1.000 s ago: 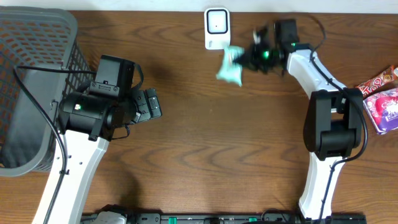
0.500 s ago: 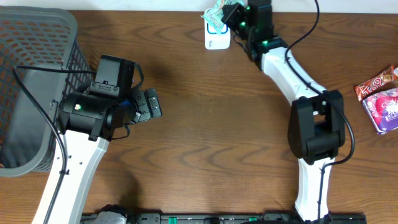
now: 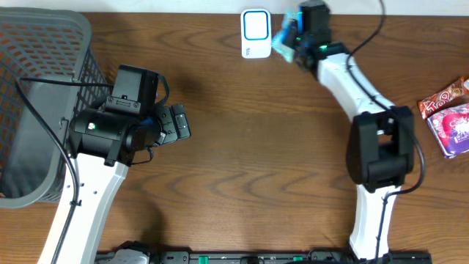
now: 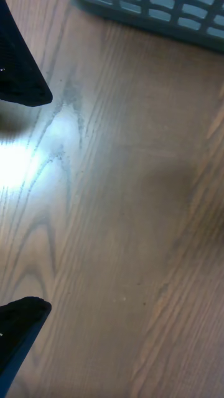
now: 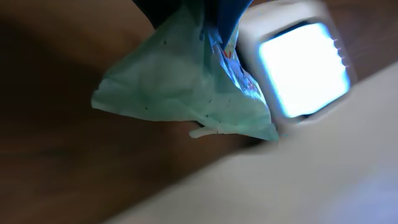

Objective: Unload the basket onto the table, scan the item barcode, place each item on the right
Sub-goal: 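Carry the wipes right and release them beside the red bar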

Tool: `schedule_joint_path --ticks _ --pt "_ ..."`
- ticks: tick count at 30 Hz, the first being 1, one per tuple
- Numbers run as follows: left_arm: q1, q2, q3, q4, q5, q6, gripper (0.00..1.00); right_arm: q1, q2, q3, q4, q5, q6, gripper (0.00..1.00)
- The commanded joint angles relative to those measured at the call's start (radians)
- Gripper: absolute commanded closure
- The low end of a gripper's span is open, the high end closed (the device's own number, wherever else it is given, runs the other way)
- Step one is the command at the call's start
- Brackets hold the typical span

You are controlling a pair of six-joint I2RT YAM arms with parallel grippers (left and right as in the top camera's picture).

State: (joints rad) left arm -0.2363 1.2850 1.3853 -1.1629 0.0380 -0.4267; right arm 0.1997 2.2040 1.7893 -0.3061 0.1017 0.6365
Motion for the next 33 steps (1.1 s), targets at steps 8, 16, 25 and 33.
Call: schedule_joint_path --ticks 8,16,25,33 --pt "0.002 0.000 0.005 -0.003 -0.013 -0.005 0.02 -0.312 -0.200 0.009 -0.301 0.119 -0.109 0.99" --pt "0.002 0.000 0.005 -0.003 -0.013 -0.005 0.02 -0.489 -0.172 0.001 -0.440 0.204 -0.197 0.39" --pt "0.002 0.000 0.005 -0.003 -0.013 -0.005 0.02 -0.557 -0.193 0.003 -0.552 0.185 -0.208 0.01" --pt "0.002 0.000 0.005 -0.003 -0.013 -0.005 0.02 -0.558 -0.414 0.003 -0.711 0.079 -0.185 0.01"
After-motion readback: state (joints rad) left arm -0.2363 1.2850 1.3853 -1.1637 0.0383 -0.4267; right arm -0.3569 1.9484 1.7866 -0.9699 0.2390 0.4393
